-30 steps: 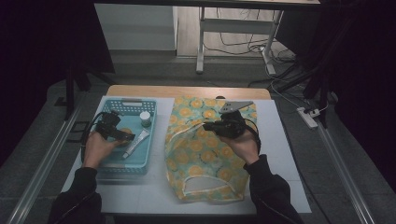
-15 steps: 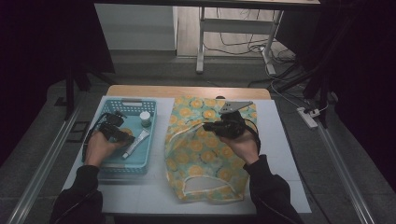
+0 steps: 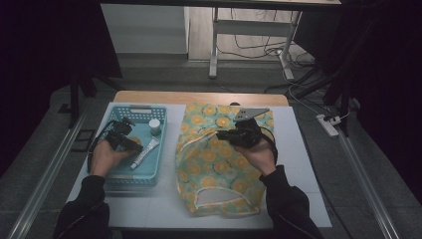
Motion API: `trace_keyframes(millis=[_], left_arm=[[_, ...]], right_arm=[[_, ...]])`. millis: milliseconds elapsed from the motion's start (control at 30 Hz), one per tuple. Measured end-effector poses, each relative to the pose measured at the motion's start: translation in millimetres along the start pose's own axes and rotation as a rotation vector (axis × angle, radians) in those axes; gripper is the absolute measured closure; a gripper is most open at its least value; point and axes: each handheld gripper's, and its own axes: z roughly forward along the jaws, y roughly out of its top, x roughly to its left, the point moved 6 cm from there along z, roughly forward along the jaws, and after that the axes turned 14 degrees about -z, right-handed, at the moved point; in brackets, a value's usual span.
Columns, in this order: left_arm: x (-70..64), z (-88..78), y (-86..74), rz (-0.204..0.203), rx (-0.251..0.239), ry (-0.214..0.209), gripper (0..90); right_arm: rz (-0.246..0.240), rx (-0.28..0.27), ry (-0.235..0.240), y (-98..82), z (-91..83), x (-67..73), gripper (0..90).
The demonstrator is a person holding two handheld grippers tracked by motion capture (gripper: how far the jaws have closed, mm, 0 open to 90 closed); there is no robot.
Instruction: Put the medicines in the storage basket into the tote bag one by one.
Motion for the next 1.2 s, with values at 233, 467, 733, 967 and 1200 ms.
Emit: trace_keyframes(millis=[233, 467, 733, 967, 1200], left_arm=[[-0.2, -10.7, 2.3, -0.008, -0.060, -0.047, 20.7], [-7.2, -28.3, 1.5, 0.037, -0.120, -0.075, 20.7], [-17.4, -49.5, -2.3, 0.086, -0.165, -0.130, 20.7], [-36.0, -65.1, -10.6, 0.143, -0.210, -0.173, 20.8], [-56.1, -79.1, -18.7, 0.200, -0.226, -0.220, 20.8]], right_arm=[[-0.002, -0.002, -0.001, 0.1, -0.4, -0.2, 90.0], [0.003, -0.007, 0.000, 0.4, -1.0, -0.5, 90.0], [0.007, -0.008, 0.002, 0.7, -1.5, -0.2, 90.0], [0.002, -0.012, -0.001, 0.9, -1.7, -0.5, 90.0], [-0.001, -0.007, -0.001, 0.7, -0.9, 0.0, 90.0]])
